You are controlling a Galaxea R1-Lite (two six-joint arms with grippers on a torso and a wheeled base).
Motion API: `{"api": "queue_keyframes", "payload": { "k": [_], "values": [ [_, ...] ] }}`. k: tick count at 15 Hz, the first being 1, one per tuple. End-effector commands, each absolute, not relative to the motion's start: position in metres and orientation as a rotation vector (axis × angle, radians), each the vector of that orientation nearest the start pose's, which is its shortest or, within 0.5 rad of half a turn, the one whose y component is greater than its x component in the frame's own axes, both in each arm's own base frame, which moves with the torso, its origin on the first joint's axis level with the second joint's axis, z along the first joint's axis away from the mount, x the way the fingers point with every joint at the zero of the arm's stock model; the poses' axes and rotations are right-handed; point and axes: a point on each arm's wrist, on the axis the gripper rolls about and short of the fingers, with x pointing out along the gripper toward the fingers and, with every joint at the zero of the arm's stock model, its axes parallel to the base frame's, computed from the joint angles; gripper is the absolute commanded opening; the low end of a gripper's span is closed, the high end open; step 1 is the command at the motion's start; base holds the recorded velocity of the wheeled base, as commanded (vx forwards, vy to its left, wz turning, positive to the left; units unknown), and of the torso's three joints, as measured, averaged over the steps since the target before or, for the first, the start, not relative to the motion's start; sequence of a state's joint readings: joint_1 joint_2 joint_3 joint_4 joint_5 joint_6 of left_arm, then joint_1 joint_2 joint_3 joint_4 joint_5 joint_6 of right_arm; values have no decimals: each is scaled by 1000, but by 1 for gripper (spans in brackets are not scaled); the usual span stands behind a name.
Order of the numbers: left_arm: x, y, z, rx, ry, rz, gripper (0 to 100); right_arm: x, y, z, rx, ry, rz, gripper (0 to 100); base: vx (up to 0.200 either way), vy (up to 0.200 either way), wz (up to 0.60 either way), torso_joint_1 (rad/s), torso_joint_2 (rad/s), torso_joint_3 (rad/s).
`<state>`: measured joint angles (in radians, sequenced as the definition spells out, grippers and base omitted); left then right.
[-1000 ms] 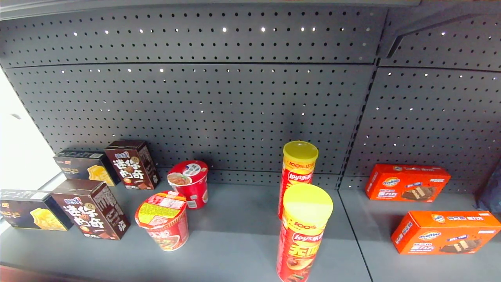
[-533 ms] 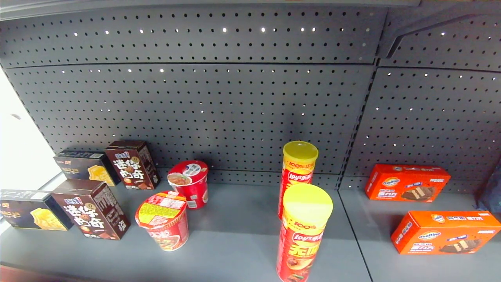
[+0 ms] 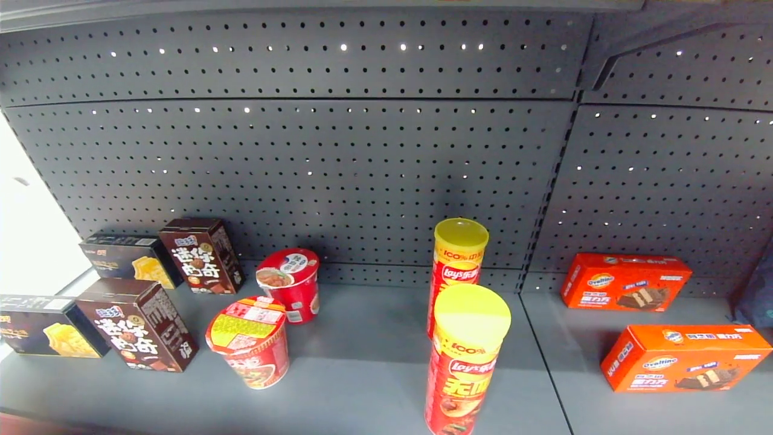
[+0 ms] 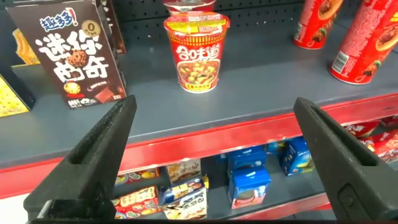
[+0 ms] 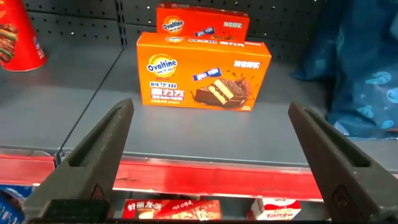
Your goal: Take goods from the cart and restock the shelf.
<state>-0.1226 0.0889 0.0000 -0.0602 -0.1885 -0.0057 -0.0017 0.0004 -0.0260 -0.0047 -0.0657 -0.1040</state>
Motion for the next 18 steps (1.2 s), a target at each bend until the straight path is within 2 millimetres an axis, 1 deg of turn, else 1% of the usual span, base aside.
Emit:
{"api": "queue_keyframes", "payload": {
  "k": [1, 10, 11, 18],
  "values": [
    [-16, -2, 83, -7, 35, -311, 100, -25, -1, 84, -102, -26, -69, 100, 0, 0, 0, 0, 0, 0],
    [-16, -2, 83, 5, 33, -313, 100, -25, -1, 83, -102, -26, -66, 100, 0, 0, 0, 0, 0, 0],
    [-16, -2, 83, 10, 32, -313, 100, -25, -1, 84, -102, -27, -66, 100, -200, 0, 0, 2, 7, 2],
    [-16, -2, 83, -4, 34, -305, 100, -25, -1, 84, -103, -27, -66, 100, 0, 0, 0, 0, 0, 0]
  ]
}}
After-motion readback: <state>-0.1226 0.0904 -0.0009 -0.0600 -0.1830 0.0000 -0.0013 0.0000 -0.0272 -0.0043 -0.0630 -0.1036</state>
